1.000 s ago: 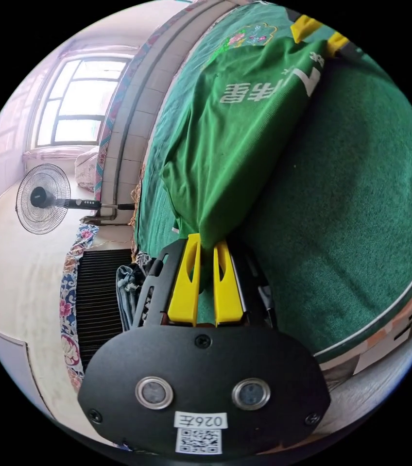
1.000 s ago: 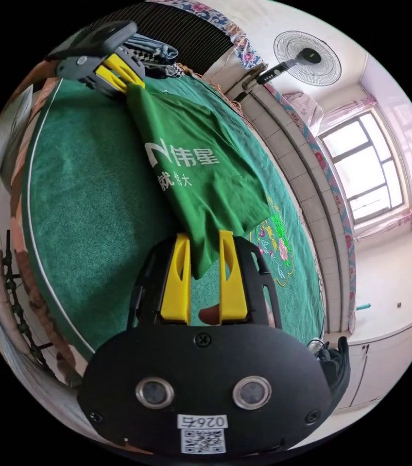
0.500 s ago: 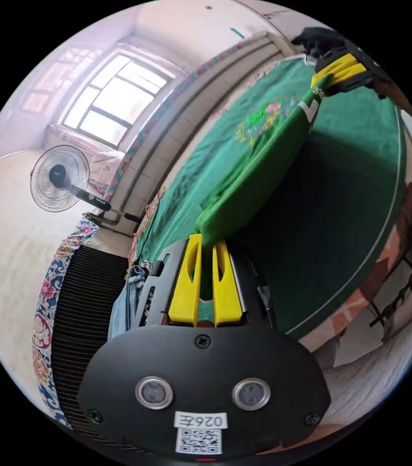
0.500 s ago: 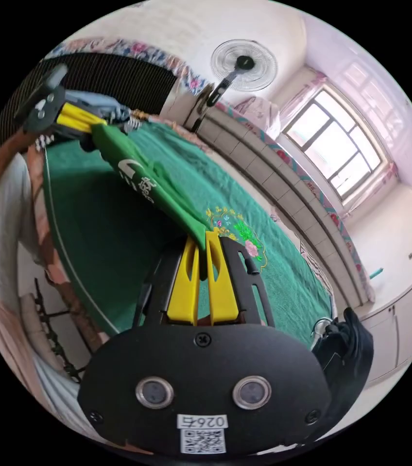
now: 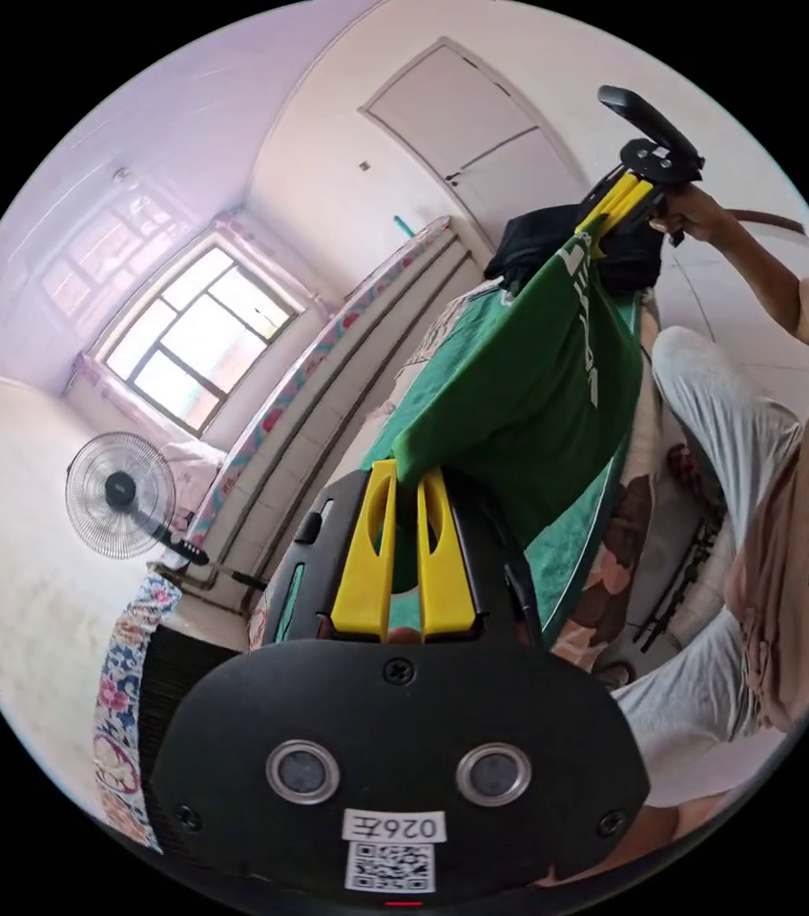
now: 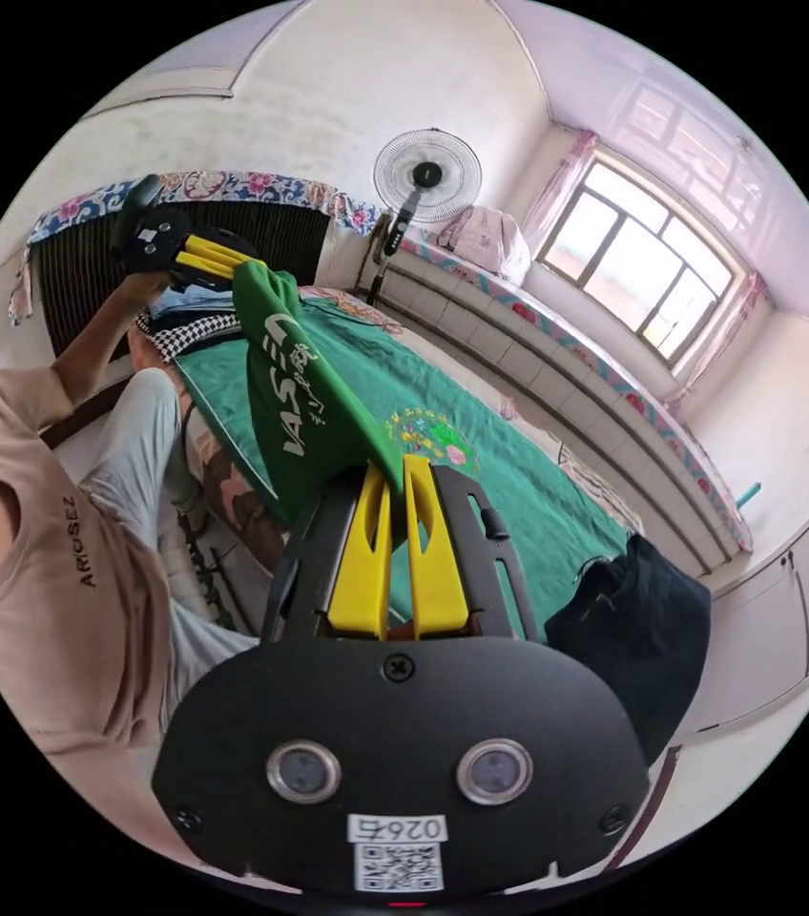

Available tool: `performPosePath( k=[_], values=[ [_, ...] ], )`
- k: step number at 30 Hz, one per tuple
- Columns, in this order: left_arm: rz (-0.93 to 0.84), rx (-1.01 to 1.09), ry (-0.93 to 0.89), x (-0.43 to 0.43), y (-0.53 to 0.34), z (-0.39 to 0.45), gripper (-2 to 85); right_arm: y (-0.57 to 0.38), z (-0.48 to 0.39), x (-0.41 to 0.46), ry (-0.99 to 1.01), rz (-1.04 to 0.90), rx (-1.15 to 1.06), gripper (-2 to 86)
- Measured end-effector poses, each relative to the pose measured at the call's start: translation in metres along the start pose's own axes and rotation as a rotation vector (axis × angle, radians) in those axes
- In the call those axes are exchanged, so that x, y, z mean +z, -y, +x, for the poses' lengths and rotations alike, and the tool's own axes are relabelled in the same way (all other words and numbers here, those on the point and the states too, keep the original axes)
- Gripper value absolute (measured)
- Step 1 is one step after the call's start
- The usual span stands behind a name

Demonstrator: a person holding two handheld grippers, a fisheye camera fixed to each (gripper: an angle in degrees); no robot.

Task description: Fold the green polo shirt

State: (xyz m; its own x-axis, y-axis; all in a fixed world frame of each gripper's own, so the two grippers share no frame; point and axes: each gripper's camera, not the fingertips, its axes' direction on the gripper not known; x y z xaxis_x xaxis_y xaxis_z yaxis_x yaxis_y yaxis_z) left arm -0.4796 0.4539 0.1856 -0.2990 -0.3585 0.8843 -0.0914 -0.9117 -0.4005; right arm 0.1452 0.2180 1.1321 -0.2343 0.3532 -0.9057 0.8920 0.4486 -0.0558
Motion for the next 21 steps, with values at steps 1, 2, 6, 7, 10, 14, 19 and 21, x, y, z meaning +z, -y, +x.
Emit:
performPosePath(
  k=[1, 2, 6, 7, 10, 14, 19, 21],
  values=[
    [-0.008, 0.047, -0.046, 0.017, 0.019, -0.001, 0.9, 0.023, -0.009, -0.013, 0.02, -0.025, 0.037, -1.4],
    [-0.014, 0.072, -0.068, 0.027, 0.03, -0.001, 1.0, 0.044, -0.012, -0.022, 0.039, -0.057, 0.078, -1.4],
    [-0.047, 0.196, -0.206, 0.112, 0.131, -0.007, 1.0, 0.107, 0.013, -0.045, 0.083, -0.145, 0.226, -1.4],
    [-0.05, 0.226, -0.215, 0.131, 0.166, -0.01, 1.0, 0.128, 0.029, -0.063, 0.085, -0.151, 0.283, -1.4],
    [-0.026, 0.263, -0.166, 0.161, 0.25, -0.016, 1.0, 0.181, 0.067, -0.128, 0.078, -0.101, 0.412, -1.4],
    [0.005, 0.271, -0.138, 0.176, 0.325, -0.023, 0.9, 0.273, 0.079, -0.225, -0.012, -0.066, 0.46, -1.4],
    [0.036, 0.28, -0.086, 0.169, 0.392, -0.024, 1.1, 0.385, 0.074, -0.317, -0.063, -0.028, 0.459, -1.4],
    [0.044, 0.294, -0.065, 0.167, 0.413, -0.018, 1.1, 0.416, 0.08, -0.344, -0.05, -0.004, 0.479, -1.4]
  ],
)
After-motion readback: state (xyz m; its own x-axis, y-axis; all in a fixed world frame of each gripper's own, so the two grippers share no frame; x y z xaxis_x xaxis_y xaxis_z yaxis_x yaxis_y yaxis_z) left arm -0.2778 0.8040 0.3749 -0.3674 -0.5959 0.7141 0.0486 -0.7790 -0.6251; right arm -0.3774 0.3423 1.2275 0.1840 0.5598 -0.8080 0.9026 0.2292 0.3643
